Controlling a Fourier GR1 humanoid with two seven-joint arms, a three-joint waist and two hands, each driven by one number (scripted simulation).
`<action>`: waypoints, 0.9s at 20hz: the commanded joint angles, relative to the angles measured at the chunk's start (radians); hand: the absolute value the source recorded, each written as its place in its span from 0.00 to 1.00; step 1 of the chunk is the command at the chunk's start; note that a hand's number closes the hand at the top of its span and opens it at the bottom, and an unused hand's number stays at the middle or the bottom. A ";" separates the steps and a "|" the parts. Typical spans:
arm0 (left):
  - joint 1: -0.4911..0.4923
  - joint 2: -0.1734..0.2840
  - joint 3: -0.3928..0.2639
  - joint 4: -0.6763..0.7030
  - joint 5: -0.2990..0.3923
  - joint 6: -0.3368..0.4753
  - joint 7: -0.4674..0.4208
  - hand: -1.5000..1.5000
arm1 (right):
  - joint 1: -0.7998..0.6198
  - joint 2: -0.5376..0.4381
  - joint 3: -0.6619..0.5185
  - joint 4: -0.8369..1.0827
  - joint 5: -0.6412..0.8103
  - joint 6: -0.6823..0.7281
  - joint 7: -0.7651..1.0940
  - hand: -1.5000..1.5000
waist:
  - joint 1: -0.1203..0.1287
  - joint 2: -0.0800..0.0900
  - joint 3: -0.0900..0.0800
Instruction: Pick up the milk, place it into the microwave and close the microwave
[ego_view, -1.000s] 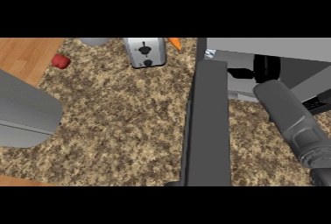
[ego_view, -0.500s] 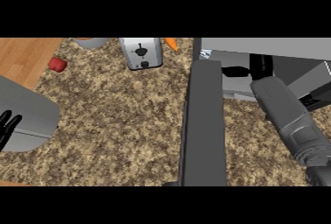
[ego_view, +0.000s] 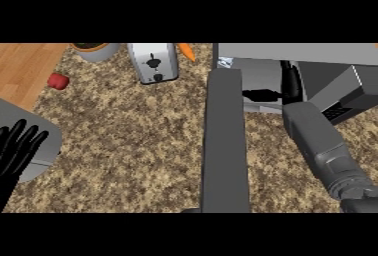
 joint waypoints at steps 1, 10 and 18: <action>0.010 -0.019 -0.045 -0.012 -0.017 -0.016 0.006 0.00 | 0.070 0.030 -0.038 0.001 -0.045 0.071 -0.067 0.00 | -0.022 -0.012 -0.001; -0.020 -0.069 -0.196 -0.028 -0.071 0.064 0.057 1.00 | 0.191 0.046 -0.065 -0.017 -0.108 0.359 -0.153 0.00 | -0.054 -0.026 -0.003; 0.065 -0.070 -0.334 -0.050 -0.118 0.097 0.031 1.00 | 0.366 0.126 -0.006 -0.165 -0.126 0.379 -0.156 0.00 | -0.080 -0.040 -0.005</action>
